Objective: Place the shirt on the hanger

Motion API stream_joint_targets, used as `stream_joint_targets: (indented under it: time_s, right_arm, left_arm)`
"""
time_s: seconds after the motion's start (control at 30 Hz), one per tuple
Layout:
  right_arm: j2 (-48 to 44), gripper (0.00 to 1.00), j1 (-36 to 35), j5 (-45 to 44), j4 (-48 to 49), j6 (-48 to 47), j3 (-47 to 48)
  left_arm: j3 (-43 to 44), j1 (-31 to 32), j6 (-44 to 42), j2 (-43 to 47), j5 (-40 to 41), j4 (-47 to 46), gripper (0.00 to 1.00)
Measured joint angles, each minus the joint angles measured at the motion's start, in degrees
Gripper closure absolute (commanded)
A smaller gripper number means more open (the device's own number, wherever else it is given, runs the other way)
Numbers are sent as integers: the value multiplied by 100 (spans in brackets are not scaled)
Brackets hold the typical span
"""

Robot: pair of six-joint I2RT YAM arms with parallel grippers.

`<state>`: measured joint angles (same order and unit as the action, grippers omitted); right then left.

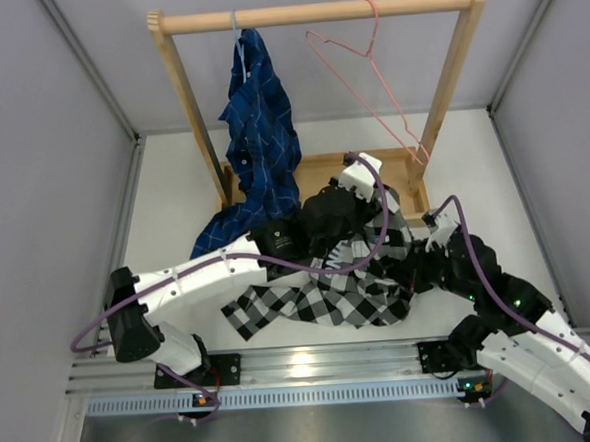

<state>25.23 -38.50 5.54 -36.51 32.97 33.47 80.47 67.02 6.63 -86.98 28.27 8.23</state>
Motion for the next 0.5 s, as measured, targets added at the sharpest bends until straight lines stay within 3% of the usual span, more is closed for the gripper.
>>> stream_joint_targets:
  time_s: [0.17, 0.33, 0.5]
  right_arm:
    - [708, 100, -2, -223, -157, -420, 732]
    - [1947, 100, -2, -260, -463, -1274, 3373]
    - [2929, 100, -13, 398, -522, -1821, 6140]
  left_arm:
    - [22, -2, 186, 142, 109, 39, 100]
    - [-13, -22, 11, 1187, -682, 66, 100]
    - [26, -13, -170, 3018, -1648, -413, 100]
